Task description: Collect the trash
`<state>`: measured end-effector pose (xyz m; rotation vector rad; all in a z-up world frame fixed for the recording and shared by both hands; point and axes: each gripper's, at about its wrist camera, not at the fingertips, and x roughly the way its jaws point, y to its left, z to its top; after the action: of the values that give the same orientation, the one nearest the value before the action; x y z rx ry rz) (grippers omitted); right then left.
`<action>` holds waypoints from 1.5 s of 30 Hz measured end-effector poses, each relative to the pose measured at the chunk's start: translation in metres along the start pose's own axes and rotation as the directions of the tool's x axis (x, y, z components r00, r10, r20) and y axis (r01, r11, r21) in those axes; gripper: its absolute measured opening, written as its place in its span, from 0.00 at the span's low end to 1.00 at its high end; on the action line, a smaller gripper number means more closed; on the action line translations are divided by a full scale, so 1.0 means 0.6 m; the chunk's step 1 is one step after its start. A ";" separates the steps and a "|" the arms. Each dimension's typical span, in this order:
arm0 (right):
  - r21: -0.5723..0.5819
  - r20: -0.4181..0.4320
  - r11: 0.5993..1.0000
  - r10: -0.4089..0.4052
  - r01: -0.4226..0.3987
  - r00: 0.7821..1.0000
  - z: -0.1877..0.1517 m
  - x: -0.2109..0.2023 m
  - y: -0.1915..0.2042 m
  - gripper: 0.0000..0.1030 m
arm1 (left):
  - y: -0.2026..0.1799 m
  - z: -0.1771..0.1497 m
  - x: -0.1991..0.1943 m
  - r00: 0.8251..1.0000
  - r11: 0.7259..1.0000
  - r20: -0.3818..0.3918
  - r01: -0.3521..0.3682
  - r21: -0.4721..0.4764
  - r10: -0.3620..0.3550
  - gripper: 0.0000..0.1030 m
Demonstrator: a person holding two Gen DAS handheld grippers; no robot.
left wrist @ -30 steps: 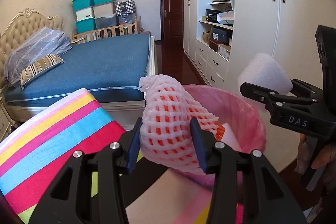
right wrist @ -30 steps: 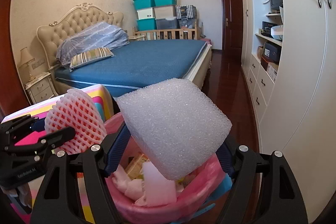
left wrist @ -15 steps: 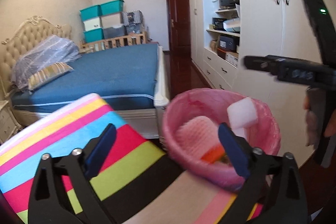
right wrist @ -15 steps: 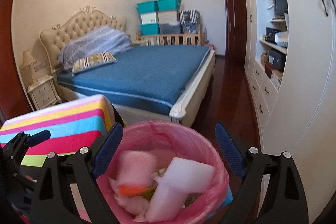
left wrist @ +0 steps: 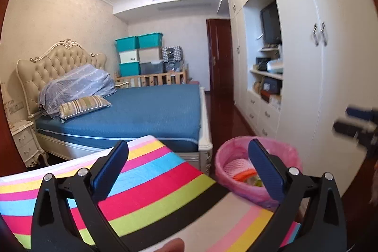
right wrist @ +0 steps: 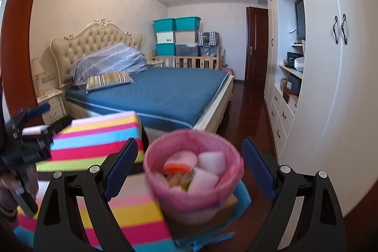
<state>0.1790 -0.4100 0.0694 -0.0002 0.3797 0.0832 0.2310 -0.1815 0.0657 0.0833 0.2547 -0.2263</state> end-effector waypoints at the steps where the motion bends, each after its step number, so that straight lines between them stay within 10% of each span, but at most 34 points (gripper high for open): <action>1: -0.008 -0.005 1.000 -0.017 0.017 1.000 -0.014 -0.013 0.008 0.82 | -0.001 0.001 -0.009 1.000 1.000 -0.006 0.013 -0.001 -0.013 0.95; 14: -0.030 -0.122 0.999 -0.033 0.029 0.992 -0.145 -0.037 0.046 0.82 | -0.033 -0.099 -0.067 0.987 0.999 -0.158 0.037 0.028 -0.032 0.95; 45: -0.024 -0.117 0.999 -0.026 0.024 0.993 -0.150 -0.052 0.039 0.82 | -0.073 -0.143 -0.061 0.969 0.993 -0.230 0.100 0.058 -0.084 0.95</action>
<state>0.1151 -0.3907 -0.0025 -0.0317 0.4962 0.0628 0.1656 -0.2067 -0.0100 0.1672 0.4799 -0.3188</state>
